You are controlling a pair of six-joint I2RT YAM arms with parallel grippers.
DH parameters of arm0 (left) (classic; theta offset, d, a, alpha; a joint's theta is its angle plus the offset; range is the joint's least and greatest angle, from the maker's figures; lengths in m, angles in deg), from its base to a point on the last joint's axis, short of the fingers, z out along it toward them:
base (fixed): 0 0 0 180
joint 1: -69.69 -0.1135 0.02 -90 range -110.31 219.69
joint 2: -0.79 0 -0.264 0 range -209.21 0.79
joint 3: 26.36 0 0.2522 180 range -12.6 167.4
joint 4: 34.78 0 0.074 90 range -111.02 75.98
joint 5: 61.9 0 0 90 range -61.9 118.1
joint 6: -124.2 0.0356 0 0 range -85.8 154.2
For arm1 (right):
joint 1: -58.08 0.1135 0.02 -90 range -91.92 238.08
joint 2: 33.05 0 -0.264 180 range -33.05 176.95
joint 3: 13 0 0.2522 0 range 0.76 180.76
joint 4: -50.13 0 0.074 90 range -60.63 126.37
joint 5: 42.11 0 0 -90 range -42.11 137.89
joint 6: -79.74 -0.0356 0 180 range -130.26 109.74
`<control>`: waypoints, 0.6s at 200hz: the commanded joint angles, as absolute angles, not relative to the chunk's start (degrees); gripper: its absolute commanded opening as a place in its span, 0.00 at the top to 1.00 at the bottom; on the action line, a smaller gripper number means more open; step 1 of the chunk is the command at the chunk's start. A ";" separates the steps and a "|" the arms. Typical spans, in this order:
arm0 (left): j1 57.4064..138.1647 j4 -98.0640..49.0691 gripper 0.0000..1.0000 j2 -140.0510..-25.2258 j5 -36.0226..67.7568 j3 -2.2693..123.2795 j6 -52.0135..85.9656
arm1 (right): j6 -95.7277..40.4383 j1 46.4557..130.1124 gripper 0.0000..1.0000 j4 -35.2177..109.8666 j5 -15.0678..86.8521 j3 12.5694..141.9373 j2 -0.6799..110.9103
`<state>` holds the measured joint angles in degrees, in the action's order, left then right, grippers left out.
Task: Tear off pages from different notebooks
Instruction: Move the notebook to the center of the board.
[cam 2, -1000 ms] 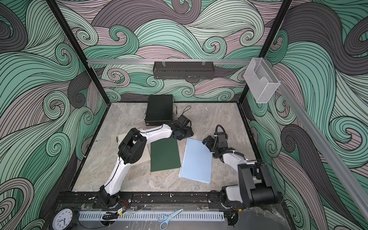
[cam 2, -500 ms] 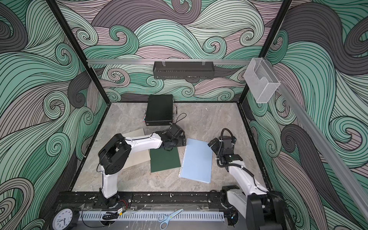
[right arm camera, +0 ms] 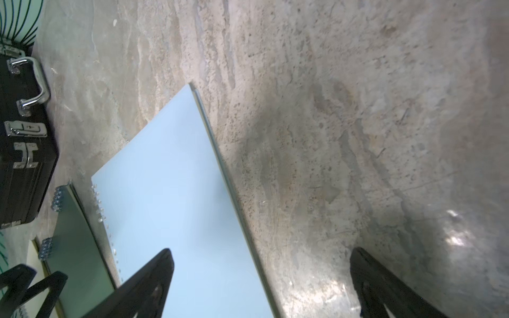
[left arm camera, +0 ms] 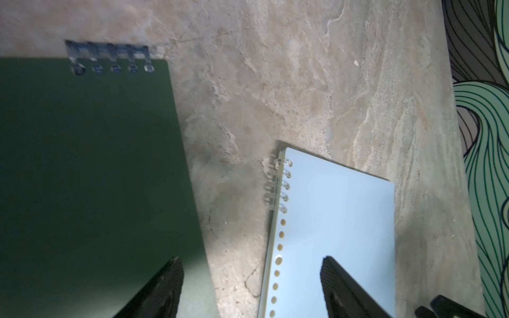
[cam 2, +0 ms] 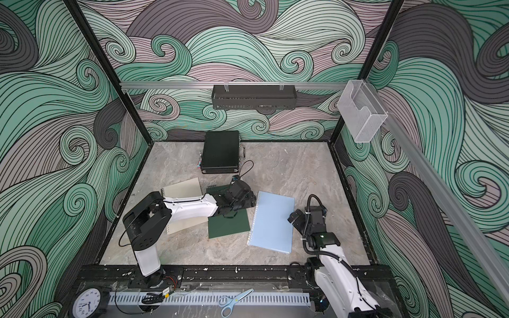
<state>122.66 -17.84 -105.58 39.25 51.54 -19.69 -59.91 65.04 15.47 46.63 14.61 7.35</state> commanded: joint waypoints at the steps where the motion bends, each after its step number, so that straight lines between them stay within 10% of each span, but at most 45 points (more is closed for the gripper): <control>1: 124.40 -16.14 0.22 -109.24 40.27 53.40 -22.50 | -59.82 65.71 0.01 13.45 46.46 13.86 6.48; 120: 124.53 -12.87 0.22 -117.76 33.44 62.40 -18.89 | -61.75 68.36 0.01 26.37 45.52 16.32 19.65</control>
